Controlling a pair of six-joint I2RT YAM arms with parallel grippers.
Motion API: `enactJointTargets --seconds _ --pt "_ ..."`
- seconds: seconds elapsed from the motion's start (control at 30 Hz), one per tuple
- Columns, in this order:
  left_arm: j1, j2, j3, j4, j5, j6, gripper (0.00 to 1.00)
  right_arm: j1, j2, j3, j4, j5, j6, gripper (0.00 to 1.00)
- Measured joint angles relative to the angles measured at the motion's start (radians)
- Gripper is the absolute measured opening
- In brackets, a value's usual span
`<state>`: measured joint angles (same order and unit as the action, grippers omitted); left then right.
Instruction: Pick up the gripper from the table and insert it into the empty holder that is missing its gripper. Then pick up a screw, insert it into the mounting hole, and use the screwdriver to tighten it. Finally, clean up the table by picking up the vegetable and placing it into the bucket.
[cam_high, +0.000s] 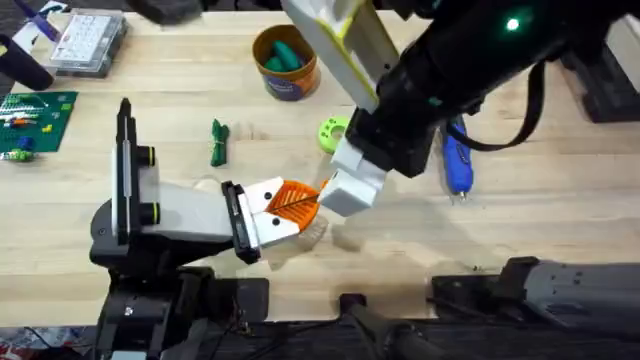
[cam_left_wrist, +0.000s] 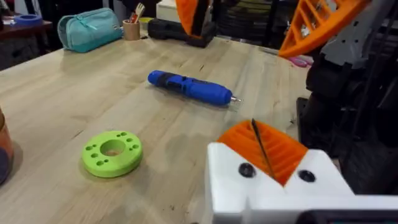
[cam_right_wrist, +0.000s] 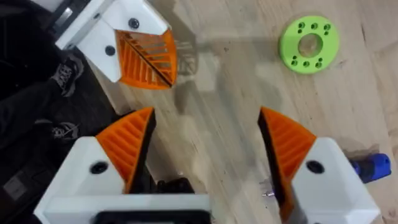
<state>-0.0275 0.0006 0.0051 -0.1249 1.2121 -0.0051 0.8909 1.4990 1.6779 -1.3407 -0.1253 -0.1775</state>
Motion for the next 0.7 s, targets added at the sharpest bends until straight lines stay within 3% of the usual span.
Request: enactJointTargets --seconds 0.2,0.47,0.7 --pt "0.000 0.000 0.000 0.000 0.000 0.010 0.019 -0.009 0.000 0.000 0.002 -0.002 -0.002 0.997" --pt "0.000 0.000 0.000 0.000 0.000 0.013 0.019 -0.217 0.000 -0.002 -0.021 -0.006 0.037 0.997" --pt "0.000 0.000 0.000 0.000 0.000 0.013 0.019 -0.325 0.000 -0.010 -0.028 -0.006 0.060 0.997"
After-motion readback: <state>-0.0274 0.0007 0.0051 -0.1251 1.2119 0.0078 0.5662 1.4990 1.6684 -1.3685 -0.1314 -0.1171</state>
